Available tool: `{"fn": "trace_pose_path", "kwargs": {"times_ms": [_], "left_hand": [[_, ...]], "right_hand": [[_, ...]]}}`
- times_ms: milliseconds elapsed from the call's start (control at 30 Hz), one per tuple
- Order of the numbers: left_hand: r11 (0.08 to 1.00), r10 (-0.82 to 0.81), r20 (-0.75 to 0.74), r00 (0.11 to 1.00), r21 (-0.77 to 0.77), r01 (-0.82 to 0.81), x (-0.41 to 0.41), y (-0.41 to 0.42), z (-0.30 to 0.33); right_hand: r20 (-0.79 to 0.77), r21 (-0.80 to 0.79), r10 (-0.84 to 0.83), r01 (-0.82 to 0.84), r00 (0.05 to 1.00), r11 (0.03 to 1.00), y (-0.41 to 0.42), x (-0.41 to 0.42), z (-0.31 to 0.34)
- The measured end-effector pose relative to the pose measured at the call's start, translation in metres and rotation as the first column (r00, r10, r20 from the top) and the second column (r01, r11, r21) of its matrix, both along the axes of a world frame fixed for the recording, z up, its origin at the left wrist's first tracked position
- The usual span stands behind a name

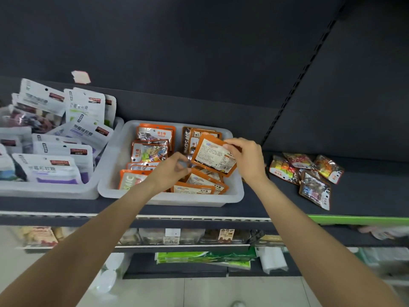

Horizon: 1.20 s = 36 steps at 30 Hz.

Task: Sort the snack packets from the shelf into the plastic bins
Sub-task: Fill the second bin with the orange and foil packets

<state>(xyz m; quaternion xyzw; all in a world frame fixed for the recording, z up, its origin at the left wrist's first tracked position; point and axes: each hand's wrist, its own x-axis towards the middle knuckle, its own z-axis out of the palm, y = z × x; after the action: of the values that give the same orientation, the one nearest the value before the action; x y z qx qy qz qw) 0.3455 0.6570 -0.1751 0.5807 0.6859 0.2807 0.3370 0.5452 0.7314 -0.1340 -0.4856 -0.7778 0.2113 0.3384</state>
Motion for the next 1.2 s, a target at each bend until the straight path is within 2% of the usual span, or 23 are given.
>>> {"fn": "trace_pose_path", "kwargs": {"times_ms": [100, 200, 267, 333, 433, 533, 633, 800, 867, 933, 1033, 1100, 1200], "left_hand": [[1.000, 0.008, 0.013, 1.000, 0.010, -0.008, 0.000, -0.001, 0.001], [0.999, -0.020, 0.094, 0.995, 0.043, 0.016, 0.004, 0.002, 0.002], [0.998, -0.041, 0.124, 0.991, 0.042, 0.036, 0.007, 0.004, 0.001], [0.997, -0.071, 0.072, 0.995, 0.018, 0.070, 0.012, 0.005, 0.000], [0.997, -0.074, 0.041, 0.996, 0.019, 0.074, 0.020, 0.008, 0.000], [0.995, -0.050, -0.066, 0.997, 0.086, 0.056, 0.031, 0.013, 0.003], [0.981, -0.065, -0.157, 0.985, 0.172, 0.092, 0.054, 0.025, 0.006], [0.948, -0.080, -0.226, 0.971, 0.285, 0.144, 0.123, 0.062, 0.013], [0.942, -0.092, -0.197, 0.976, 0.302, 0.149, 0.153, 0.080, 0.013], [0.945, -0.124, -0.211, 0.969, 0.272, 0.180, 0.181, 0.102, 0.006], [0.975, -0.140, -0.405, 0.903, 0.101, 0.197, 0.215, 0.134, -0.016], [0.991, -0.127, -0.470, 0.873, -0.029, 0.129, 0.227, 0.154, -0.033], [0.988, -0.078, -0.479, 0.874, -0.156, 0.003, 0.230, 0.174, -0.058]], "right_hand": [[0.101, -0.098, 0.097, -0.087, 0.990, 0.991, -0.003, -0.004, -0.012], [0.110, -0.196, 0.132, -0.109, 0.985, 0.975, -0.009, -0.006, -0.025], [0.181, -0.171, 0.124, -0.093, 0.976, 0.981, -0.013, -0.007, -0.034], [0.290, -0.138, 0.108, -0.070, 0.951, 0.988, -0.014, -0.005, -0.041], [0.382, -0.184, 0.139, -0.072, 0.913, 0.980, -0.010, 0.001, -0.044], [0.292, -0.218, 0.169, -0.107, 0.941, 0.970, -0.005, 0.017, -0.042], [0.188, -0.166, 0.104, -0.073, 0.977, 0.984, 0.005, 0.046, -0.037], [0.236, -0.093, -0.046, 0.070, 0.971, 0.993, 0.041, 0.114, -0.041], [0.269, -0.098, -0.085, 0.115, 0.959, 0.989, 0.059, 0.142, -0.049], [0.307, -0.132, -0.100, 0.147, 0.946, 0.980, 0.079, 0.168, -0.059], [0.412, -0.253, -0.024, 0.140, 0.911, 0.957, 0.108, 0.200, -0.072], [0.453, -0.320, 0.054, 0.106, 0.890, 0.942, 0.126, 0.215, -0.080], [0.525, -0.339, 0.148, 0.046, 0.838, 0.940, 0.148, 0.224, -0.093]]}}
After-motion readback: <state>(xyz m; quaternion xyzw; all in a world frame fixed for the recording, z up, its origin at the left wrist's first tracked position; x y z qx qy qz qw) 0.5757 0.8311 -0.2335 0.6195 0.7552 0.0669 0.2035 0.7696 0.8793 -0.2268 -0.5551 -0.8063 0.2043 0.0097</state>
